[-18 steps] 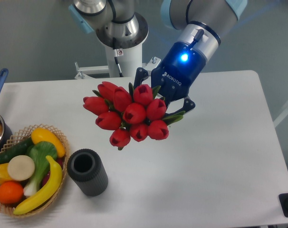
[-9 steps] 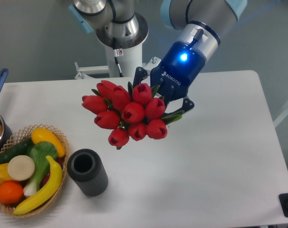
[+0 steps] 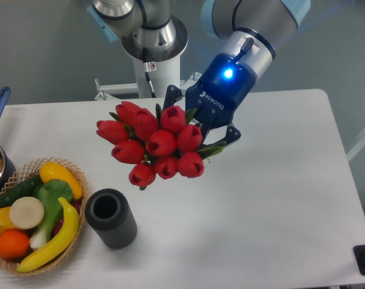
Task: Insert the flowers into the vase
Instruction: 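Carry the tulip bouquet over the black vase, stems pointing down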
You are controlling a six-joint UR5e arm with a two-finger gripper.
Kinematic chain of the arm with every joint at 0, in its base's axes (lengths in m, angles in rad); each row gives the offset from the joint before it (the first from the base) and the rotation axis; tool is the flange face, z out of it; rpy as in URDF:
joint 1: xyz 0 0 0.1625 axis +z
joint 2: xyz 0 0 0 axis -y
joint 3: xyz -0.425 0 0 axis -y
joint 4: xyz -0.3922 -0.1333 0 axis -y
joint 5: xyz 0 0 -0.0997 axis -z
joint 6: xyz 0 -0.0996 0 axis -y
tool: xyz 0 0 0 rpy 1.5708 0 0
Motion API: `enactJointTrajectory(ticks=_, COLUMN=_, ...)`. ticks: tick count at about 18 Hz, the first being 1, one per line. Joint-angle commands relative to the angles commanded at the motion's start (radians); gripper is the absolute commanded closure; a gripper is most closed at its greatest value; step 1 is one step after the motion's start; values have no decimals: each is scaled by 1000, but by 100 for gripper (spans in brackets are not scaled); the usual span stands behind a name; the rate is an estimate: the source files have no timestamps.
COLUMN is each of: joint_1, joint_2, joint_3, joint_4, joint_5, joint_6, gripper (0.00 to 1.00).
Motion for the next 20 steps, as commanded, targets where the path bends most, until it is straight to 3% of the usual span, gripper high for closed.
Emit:
enactJointTrajectory(ticks=3, joint_1=-11, joint_2=-6, joint_3=2, joint_4=25, joint_5=-17, joint_6=2, gripper=60)
enactJointTrajectory(ticks=7, joint_1=-24, joint_2=-47, joint_3=31, joint_4=28, joint_5=-132, joint_6=26, gripper=60)
enactJointTrajectory(ticks=12, joint_1=-101, joint_2=-101, joint_3=40, joint_4=28, joint_5=-189, joint_6=97, gripper=60)
enactJointTrajectory(ticks=20, joint_1=-127, joint_2=-115, joint_3=-28, joint_4=28, joint_5=-325, joint_6=118, gripper=61)
